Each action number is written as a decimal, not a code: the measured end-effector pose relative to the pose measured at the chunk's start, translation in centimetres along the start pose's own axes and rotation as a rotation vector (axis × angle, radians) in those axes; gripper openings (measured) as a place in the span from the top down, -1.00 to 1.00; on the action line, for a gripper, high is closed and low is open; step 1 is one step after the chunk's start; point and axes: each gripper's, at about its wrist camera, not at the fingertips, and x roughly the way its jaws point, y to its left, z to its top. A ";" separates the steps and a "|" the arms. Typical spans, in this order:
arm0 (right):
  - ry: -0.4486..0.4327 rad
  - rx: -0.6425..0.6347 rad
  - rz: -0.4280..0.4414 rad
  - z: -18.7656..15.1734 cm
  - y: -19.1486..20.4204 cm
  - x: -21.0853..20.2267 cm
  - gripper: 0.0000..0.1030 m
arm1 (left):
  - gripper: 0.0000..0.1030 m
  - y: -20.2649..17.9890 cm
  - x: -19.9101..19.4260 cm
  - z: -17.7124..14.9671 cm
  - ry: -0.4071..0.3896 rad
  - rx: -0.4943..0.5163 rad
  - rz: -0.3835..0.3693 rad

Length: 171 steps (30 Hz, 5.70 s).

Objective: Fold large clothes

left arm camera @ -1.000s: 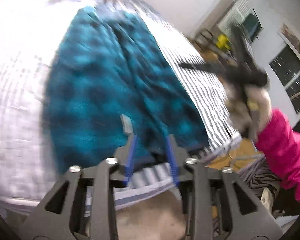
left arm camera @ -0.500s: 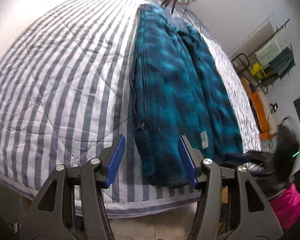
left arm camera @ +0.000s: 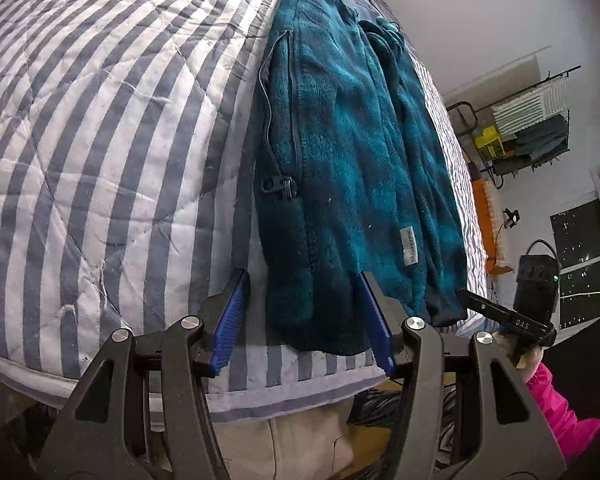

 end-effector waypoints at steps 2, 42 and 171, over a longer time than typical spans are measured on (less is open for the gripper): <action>-0.006 0.021 0.031 -0.1 -0.3 0.4 -0.04 | 0.02 -0.2 0.3 -0.3 0.014 0.006 -0.014; -0.222 0.128 0.252 14.9 3.0 -2.1 0.74 | 0.69 -9.1 -1.3 16.1 -0.166 0.067 -0.039; -0.080 -0.535 -0.334 19.6 7.0 6.5 0.37 | 0.47 -7.9 8.3 20.1 -0.015 0.506 0.327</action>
